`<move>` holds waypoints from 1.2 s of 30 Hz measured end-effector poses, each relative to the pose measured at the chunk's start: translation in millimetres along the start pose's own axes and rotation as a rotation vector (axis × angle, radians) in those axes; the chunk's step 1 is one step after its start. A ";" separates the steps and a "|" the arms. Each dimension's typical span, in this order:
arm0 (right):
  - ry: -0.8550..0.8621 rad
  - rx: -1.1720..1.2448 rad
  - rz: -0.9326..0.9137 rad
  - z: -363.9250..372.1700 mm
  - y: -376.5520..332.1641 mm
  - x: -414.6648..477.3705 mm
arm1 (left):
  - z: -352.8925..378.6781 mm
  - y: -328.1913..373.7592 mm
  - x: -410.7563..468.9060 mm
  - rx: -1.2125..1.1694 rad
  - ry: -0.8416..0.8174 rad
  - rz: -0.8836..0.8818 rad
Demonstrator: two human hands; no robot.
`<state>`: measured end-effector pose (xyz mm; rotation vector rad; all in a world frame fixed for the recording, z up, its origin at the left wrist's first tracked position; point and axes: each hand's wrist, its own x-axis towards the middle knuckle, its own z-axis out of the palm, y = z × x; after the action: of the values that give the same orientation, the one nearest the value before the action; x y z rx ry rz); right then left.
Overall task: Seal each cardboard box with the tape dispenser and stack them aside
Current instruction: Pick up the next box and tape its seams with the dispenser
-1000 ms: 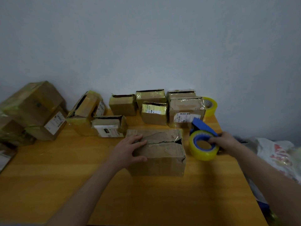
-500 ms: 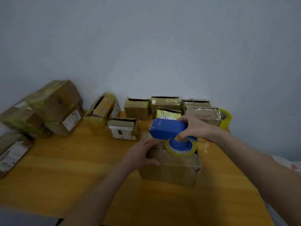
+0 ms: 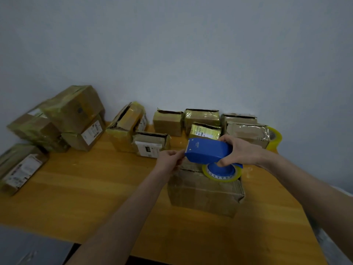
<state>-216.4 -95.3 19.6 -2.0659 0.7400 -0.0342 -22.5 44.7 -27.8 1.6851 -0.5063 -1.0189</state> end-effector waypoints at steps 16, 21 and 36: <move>0.024 -0.314 -0.093 -10.9 -13.0 -5.8 | -63.9 -18.9 8.0 0.247 0.272 0.099; 0.018 -0.343 -0.087 -3.4 -9.2 -6.1 | -58.3 -33.5 12.3 0.285 0.265 0.052; 0.030 -0.374 -0.033 4.0 -9.5 2.4 | -49.6 -60.1 10.0 0.908 0.195 0.086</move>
<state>-208.6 -89.7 24.0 -2.4369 0.7765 0.0590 14.7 86.4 -82.9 2.4920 -0.9935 -0.5593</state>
